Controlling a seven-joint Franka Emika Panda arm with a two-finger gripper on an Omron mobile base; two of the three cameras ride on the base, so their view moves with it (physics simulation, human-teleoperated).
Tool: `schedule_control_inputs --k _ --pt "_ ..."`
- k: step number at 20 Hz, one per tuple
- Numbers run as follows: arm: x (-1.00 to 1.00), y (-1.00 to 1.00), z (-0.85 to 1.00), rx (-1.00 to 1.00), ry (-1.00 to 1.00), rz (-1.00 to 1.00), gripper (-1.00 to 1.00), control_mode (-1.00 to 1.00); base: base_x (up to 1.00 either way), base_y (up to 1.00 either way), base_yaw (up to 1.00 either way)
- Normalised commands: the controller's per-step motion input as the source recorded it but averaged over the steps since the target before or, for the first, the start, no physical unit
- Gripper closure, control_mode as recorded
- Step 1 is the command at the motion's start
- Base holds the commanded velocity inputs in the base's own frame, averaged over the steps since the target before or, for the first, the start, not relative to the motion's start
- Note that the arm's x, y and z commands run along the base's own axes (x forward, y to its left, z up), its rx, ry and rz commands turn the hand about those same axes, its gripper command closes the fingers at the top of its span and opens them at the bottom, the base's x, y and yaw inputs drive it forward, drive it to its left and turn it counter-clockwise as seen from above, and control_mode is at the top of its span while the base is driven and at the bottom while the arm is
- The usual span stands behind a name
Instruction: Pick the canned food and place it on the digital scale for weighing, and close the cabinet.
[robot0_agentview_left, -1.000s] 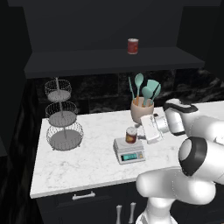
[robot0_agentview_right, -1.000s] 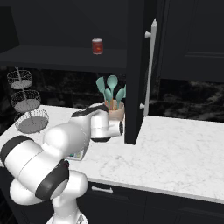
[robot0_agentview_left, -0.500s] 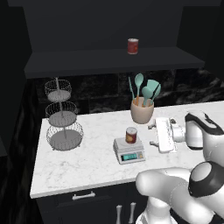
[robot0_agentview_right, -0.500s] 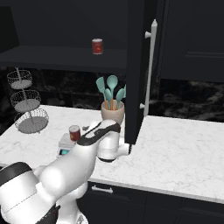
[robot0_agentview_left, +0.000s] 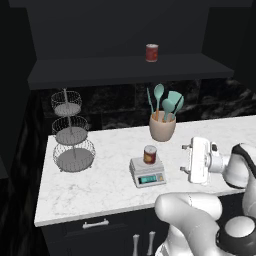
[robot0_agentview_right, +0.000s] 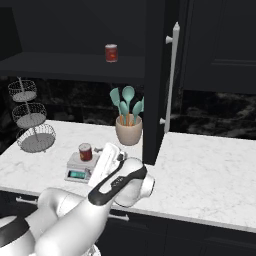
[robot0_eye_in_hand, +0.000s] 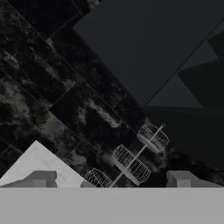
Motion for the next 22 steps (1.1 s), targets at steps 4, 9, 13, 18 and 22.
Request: schedule_control_inputs --k 4,9,13,18,22 --pt "-0.24 -0.35 0.47 0.12 -0.52 -0.01 -1.0 -1.0 0.0 0.0 0.0" --pt "0.0 -0.29 0.38 0.09 -0.54 -0.08 -1.0 -1.0 0.0 0.0 0.0" --pt "0.0 -0.43 0.49 0.18 -0.34 -0.09 -1.0 -1.0 0.0 0.0 0.0" --pt "0.0 -0.44 0.37 0.18 -0.31 -0.1 -1.0 -1.0 0.0 0.0 0.0" --pt "0.04 -0.4 0.14 0.15 -0.23 -0.13 -1.0 -1.0 0.0 0.0 0.0"
